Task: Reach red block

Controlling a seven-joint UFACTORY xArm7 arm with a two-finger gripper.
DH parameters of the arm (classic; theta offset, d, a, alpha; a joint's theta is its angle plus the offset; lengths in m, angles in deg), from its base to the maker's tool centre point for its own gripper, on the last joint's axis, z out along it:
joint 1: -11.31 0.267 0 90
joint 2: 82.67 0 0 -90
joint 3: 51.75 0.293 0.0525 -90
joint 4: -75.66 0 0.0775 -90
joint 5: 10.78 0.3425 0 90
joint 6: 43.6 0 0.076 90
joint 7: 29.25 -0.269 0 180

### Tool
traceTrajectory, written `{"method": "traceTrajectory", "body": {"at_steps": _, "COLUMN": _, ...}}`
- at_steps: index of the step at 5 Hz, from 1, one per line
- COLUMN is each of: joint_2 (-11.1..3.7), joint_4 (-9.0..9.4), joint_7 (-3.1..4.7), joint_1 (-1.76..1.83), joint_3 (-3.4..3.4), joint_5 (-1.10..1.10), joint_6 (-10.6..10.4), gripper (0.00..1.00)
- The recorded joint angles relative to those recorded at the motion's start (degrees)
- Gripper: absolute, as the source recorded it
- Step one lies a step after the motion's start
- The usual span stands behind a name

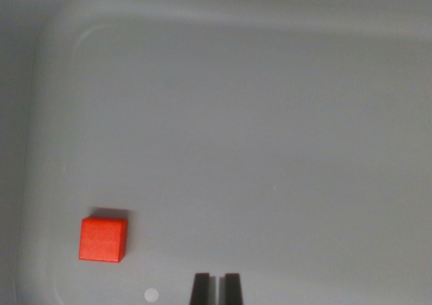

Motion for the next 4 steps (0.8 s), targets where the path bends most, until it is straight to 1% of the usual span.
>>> {"method": "traceTrajectory", "body": {"at_steps": 1, "joint_2": 0.0, "joint_4": 0.0, "joint_7": 0.0, "joint_1": 0.0, "joint_3": 0.0, "joint_5": 0.0, "joint_6": 0.0, "gripper": 0.0}}
{"method": "traceTrajectory", "body": {"at_steps": 2, "joint_2": -0.55, "joint_4": 1.3, "joint_7": -0.33, "joint_1": 0.37, "joint_3": 0.27, "joint_5": -0.07, "joint_6": -1.74, "gripper": 0.0}}
{"method": "traceTrajectory", "body": {"at_steps": 3, "joint_2": -0.55, "joint_4": 1.3, "joint_7": -0.33, "joint_1": 0.37, "joint_3": 0.27, "joint_5": -0.07, "joint_6": -1.74, "gripper": 0.0}}
{"method": "traceTrajectory", "body": {"at_steps": 4, "joint_2": -1.2, "joint_4": 2.82, "joint_7": -0.72, "joint_1": 0.8, "joint_3": 0.59, "joint_5": -0.14, "joint_6": -3.76, "gripper": 0.0}}
